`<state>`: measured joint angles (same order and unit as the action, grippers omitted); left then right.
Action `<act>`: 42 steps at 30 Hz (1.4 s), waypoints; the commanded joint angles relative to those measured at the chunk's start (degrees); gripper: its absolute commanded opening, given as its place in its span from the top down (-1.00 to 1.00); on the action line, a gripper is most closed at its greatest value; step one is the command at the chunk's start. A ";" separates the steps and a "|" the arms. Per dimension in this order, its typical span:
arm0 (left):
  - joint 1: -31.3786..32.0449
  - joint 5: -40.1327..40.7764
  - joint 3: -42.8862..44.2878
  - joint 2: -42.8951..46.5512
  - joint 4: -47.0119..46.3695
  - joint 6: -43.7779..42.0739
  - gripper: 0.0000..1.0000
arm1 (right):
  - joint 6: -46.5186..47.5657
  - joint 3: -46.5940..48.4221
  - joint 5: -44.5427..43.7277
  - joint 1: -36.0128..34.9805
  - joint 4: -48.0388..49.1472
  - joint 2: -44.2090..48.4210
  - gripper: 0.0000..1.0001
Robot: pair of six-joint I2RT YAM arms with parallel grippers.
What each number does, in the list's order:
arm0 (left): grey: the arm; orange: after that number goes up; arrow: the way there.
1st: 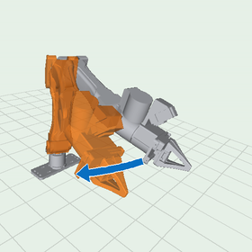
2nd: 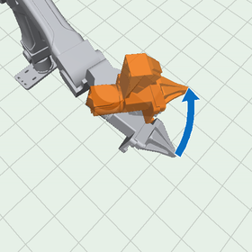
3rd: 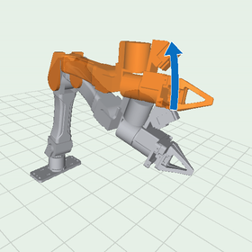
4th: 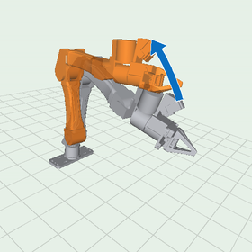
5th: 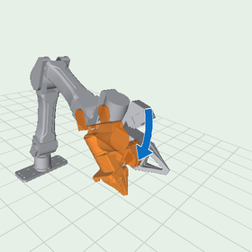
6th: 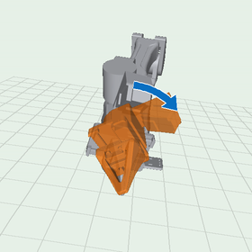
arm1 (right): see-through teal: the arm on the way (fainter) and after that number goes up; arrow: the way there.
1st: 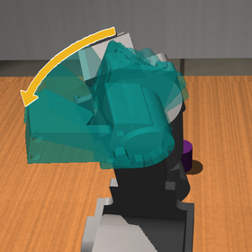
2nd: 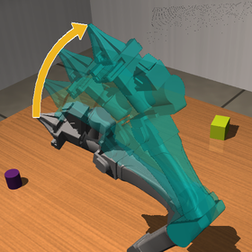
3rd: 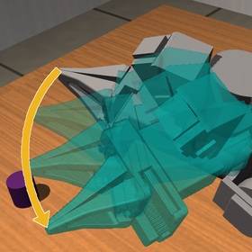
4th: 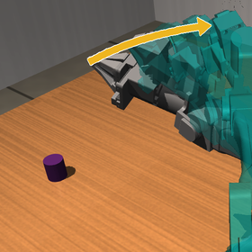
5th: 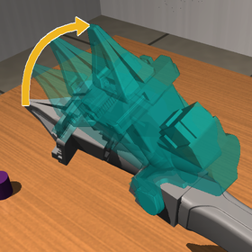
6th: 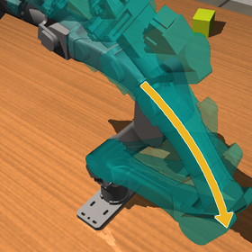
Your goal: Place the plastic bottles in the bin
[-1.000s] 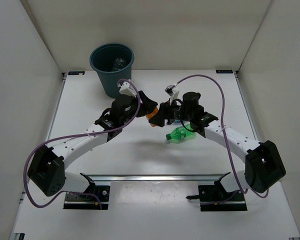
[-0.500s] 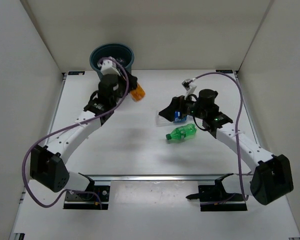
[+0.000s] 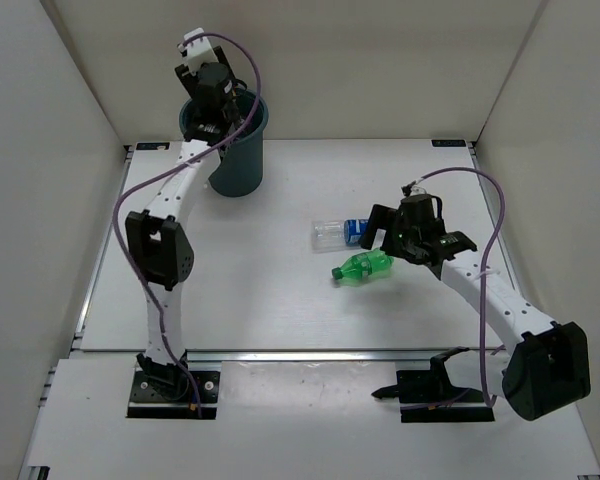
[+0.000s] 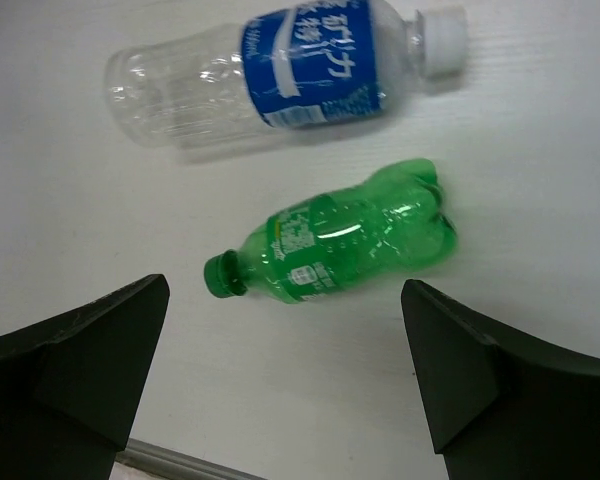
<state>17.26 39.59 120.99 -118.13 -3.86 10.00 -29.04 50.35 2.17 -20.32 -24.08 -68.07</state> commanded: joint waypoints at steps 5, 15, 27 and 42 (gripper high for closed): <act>-6.00 -4.15 8.39 -3.71 7.90 2.73 -0.97 | -8.93 -0.51 -7.02 1.42 -4.67 -0.48 -0.99; -4.08 -25.84 5.67 10.61 22.92 6.69 -0.97 | -14.64 3.09 -12.45 -0.07 -5.37 -11.20 -0.99; 5.95 -49.49 -51.95 49.03 20.39 18.46 -0.97 | -17.89 -2.27 -13.61 0.01 3.94 -17.70 -0.85; 8.85 -54.54 -71.51 60.29 30.22 21.12 -0.98 | -0.60 -11.85 -3.06 2.29 19.13 -5.05 -0.96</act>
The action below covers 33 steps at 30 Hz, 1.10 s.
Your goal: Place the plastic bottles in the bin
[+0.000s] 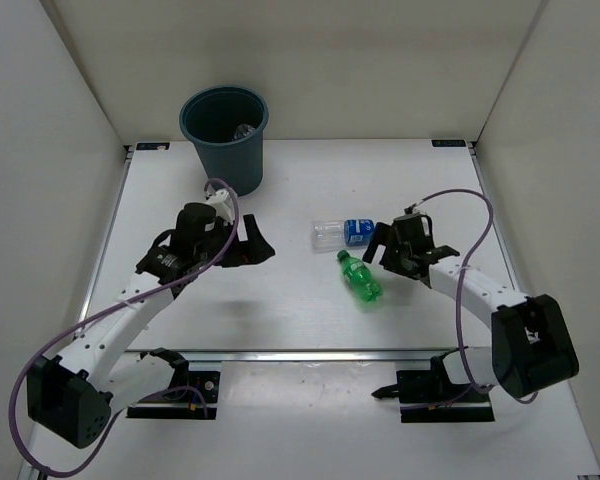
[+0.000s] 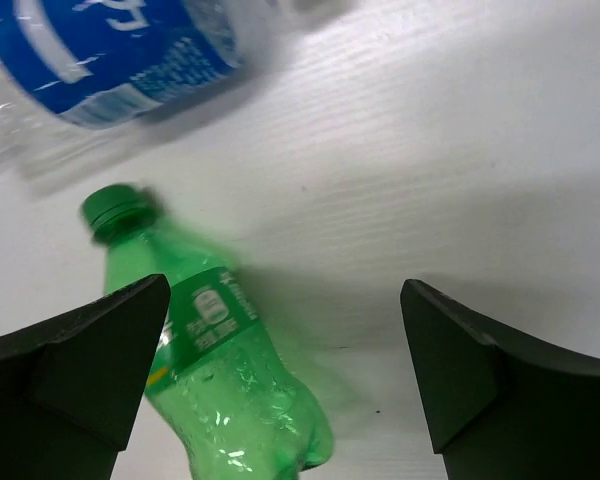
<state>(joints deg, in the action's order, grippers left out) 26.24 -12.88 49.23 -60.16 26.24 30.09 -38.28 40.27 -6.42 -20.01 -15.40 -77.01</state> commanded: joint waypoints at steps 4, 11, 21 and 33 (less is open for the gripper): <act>0.04 -3.02 -1.24 2.33 0.22 1.55 -0.98 | 18.84 2.53 9.76 -0.29 7.75 3.89 -0.98; 0.04 -4.34 -3.27 3.03 -1.11 2.17 -0.97 | 25.27 3.40 11.00 -8.02 4.94 -0.58 -0.98; -0.57 -4.08 -5.11 6.81 0.22 3.22 -0.97 | 17.46 6.05 3.41 -9.87 1.50 -7.54 -0.47; 5.48 -11.91 -9.77 0.40 -23.77 17.72 -0.97 | 26.33 -0.11 35.85 -14.88 21.81 8.37 0.50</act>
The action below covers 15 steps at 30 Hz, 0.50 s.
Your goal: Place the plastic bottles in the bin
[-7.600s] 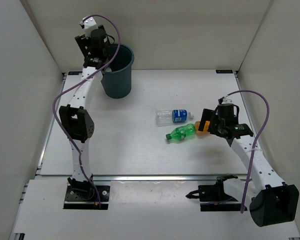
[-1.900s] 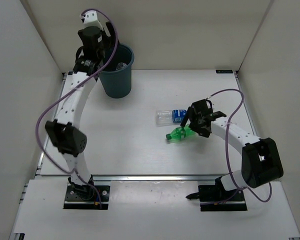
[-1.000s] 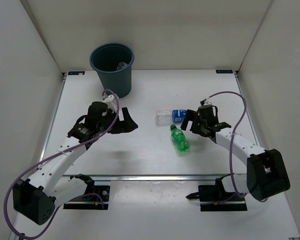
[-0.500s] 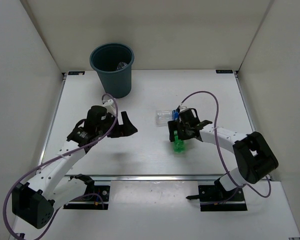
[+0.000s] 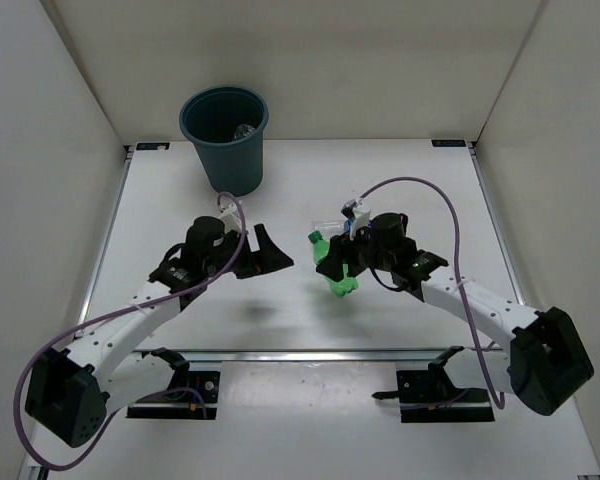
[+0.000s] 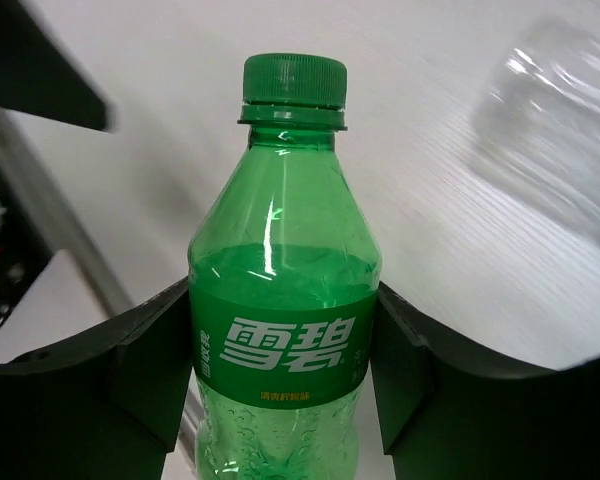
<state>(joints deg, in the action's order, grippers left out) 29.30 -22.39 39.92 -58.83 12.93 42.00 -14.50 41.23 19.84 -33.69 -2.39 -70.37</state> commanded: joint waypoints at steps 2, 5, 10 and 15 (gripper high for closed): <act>4.79 1.80 0.42 -1.81 -12.05 6.17 -0.97 | 2.81 -0.46 10.92 -1.55 8.72 0.68 0.50; 7.87 10.78 0.60 -1.82 -14.85 5.90 -0.97 | 1.85 0.51 11.37 -1.99 9.60 -0.82 0.49; 8.76 22.21 -0.54 -1.99 -17.94 6.08 -0.97 | 0.62 1.66 10.58 -3.84 11.44 -2.41 0.53; 9.55 25.11 -2.30 -4.01 -21.36 6.07 -0.97 | -2.54 3.50 9.34 -4.54 15.22 -4.25 0.57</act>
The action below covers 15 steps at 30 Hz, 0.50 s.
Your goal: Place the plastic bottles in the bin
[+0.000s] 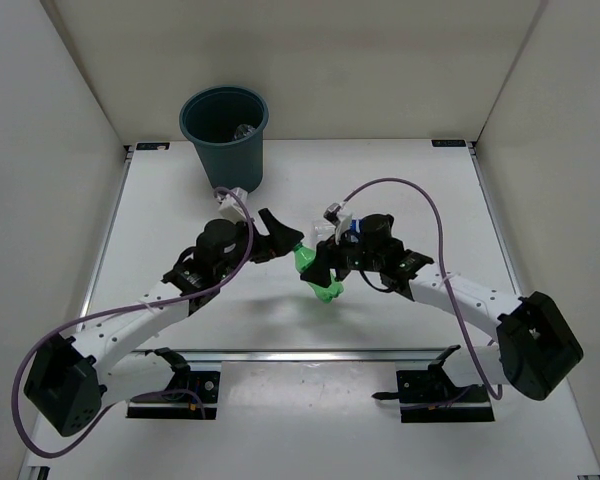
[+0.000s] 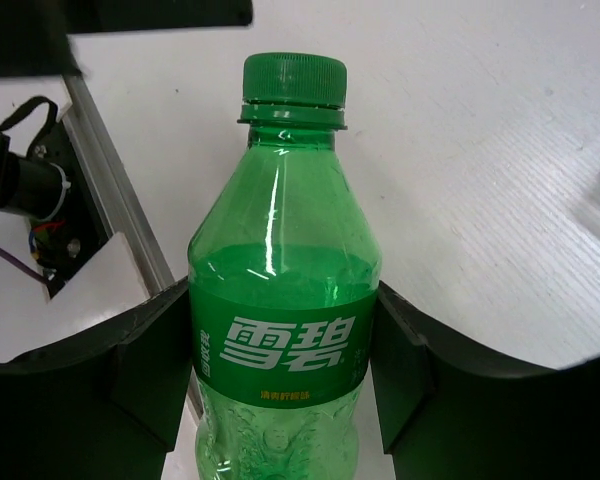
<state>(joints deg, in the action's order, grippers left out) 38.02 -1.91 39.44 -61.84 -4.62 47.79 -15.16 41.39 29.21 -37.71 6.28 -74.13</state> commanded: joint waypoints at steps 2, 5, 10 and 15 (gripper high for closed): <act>1.53 5.51 -2.26 -1.87 -4.25 0.20 -0.96 | -1.98 4.31 -1.26 -1.22 7.16 -1.98 0.56; 1.97 7.01 -2.52 -3.54 -5.83 -0.07 -0.94 | -2.16 5.98 -1.53 -2.10 7.86 -2.86 0.58; -0.93 5.78 -2.00 -4.77 -7.95 -1.81 -0.83 | -2.25 7.83 0.05 -3.68 8.04 -4.88 0.58; 0.30 6.93 0.02 -6.36 -7.24 -4.11 -0.55 | -1.81 9.85 -0.73 -5.44 7.16 -7.17 0.57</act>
<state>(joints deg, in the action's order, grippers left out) 38.24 4.14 37.54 -67.79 -10.61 45.71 -17.37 48.53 28.40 -42.06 9.98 -80.84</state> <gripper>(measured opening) 0.796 0.591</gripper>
